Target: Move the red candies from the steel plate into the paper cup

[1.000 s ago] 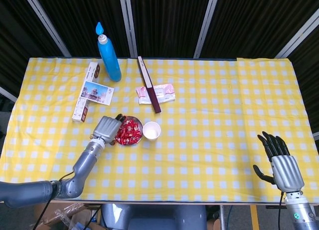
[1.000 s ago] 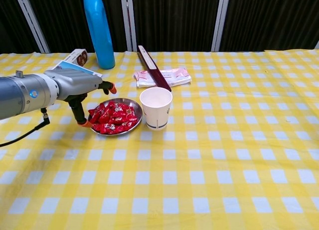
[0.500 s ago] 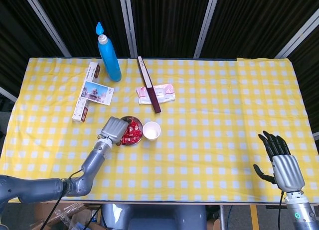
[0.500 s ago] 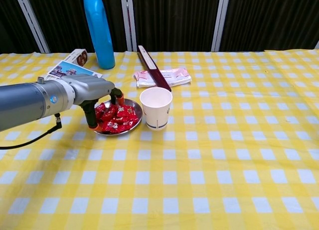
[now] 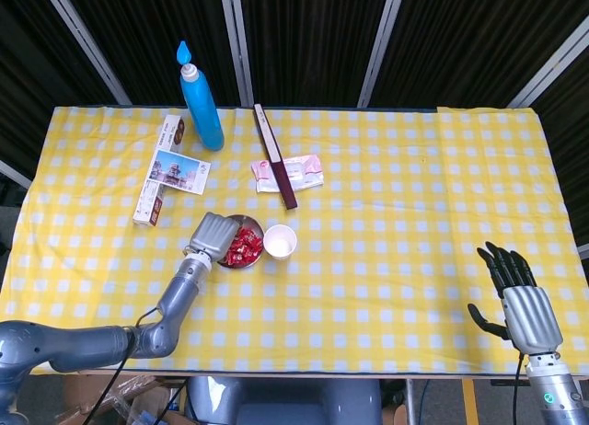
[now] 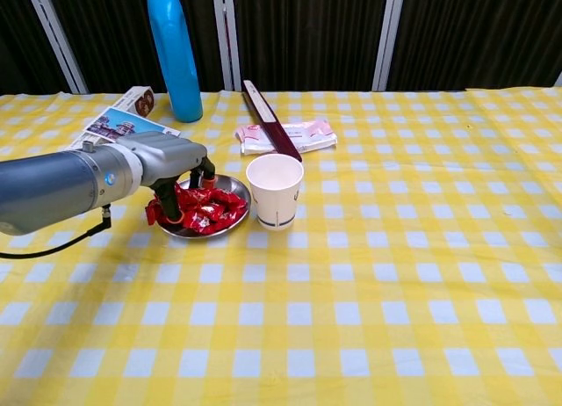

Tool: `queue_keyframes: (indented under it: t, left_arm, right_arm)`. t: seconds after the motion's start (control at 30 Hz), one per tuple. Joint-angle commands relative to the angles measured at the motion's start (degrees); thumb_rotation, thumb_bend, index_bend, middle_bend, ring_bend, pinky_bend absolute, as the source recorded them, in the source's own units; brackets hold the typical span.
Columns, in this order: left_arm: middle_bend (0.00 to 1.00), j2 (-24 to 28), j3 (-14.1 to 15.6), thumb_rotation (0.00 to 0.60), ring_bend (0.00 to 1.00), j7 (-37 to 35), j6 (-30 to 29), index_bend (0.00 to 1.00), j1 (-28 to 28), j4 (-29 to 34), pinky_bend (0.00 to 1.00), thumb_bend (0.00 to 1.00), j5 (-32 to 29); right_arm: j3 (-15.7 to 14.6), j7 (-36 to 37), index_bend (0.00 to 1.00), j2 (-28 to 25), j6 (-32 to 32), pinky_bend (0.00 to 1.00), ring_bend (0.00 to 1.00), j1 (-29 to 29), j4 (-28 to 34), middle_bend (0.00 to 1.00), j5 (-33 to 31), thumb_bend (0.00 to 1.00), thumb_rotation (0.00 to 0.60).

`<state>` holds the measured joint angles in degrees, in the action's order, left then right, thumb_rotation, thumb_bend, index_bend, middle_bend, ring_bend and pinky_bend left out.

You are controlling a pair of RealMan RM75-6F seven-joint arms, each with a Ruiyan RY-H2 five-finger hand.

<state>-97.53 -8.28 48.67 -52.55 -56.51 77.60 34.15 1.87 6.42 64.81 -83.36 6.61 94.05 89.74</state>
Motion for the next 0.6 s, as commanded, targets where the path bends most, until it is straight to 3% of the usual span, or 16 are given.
queue_keyframes:
  t: [0.03, 0.27, 0.6]
  left_arm:
    - [0.55, -0.73, 0.06, 0.6, 0.83, -0.55, 0.04, 0.48, -0.28, -1.03, 0.93, 0.38, 0.45]
    - [0.68, -1.73, 0.17, 0.6, 0.85, -1.73, -0.85, 0.58, -0.33, -2.82, 0.94, 0.43, 2.31]
    - [0.72, -0.27, -1.7, 0.6, 0.87, -4.24, -3.02, 0.62, -0.33, -2.05, 0.95, 0.46, 6.15]
  right_arm:
    - [0.0, -0.01, 0.0, 0.0, 0.05, 0.0, 0.0, 0.01, 0.0, 0.0, -0.05, 0.39, 0.6]
    - [0.02, 0.17, 0.0, -0.04, 0.05, 0.0, 0.0, -0.01, 0.09, 0.0, -0.11, 0.39, 0.6]
    - [0.02, 0.14, 0.0, 0.0, -0.14, 0.0, 0.0, -0.08, 0.07, 0.0, -0.01, 0.39, 0.6]
